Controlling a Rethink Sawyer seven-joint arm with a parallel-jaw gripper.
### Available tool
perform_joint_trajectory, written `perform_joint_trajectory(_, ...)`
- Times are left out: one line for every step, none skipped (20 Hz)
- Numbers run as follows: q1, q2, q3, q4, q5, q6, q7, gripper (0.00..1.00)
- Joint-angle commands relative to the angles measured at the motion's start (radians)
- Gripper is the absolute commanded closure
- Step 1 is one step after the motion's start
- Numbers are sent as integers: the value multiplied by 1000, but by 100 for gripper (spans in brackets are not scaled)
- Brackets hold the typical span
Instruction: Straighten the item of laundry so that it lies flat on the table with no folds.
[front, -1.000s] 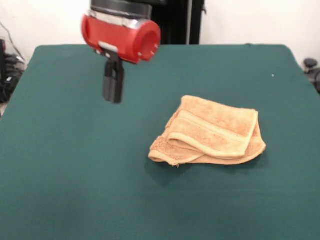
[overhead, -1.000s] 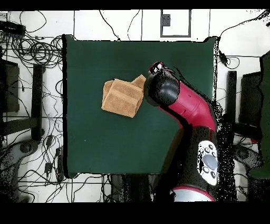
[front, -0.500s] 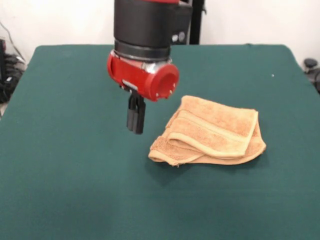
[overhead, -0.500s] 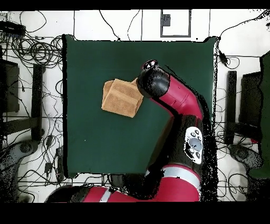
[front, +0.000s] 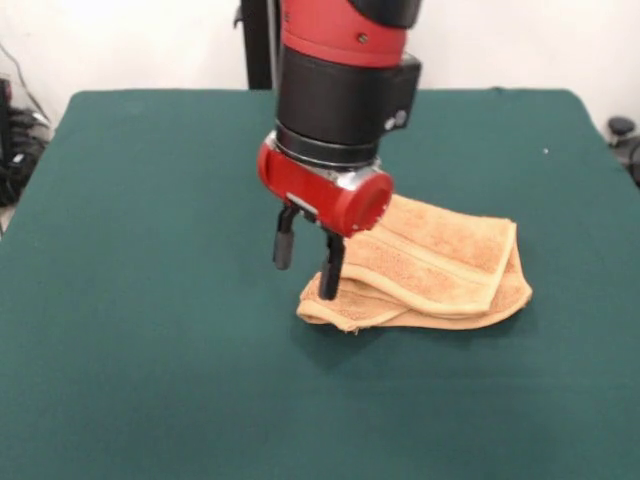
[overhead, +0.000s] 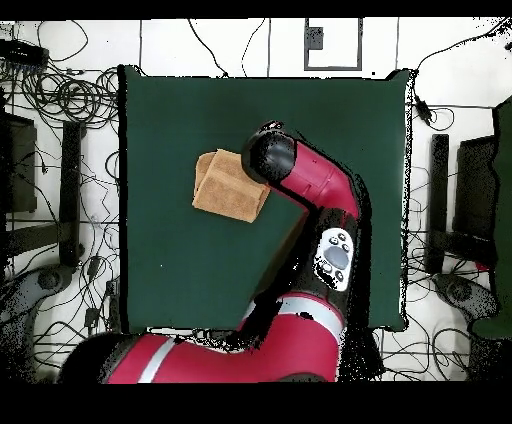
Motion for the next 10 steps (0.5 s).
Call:
perform_joint_trajectory(74, 82, -53, -89, 56, 224, 384, 0)
perform_joint_trajectory(79, 91, -62, -101, 58, 245, 400, 0)
perform_joint_trajectory(83, 99, -71, -112, 59, 254, 413, 0)
perform_joint_trajectory(87, 108, -79, -124, 61, 262, 427, 0)
perform_joint_trajectory(91, 115, -87, -132, 62, 266, 439, 0)
perform_joint_trajectory(93, 121, -92, -140, 64, 275, 453, 0)
perform_joint_trajectory(94, 127, -100, -151, 66, 294, 473, 0)
perform_joint_trajectory(95, 135, -112, -169, 65, 319, 490, 0)
perform_joint_trajectory(97, 146, -124, -189, 61, 342, 504, 0)
perform_joint_trajectory(99, 158, -135, -212, 59, 359, 518, 0)
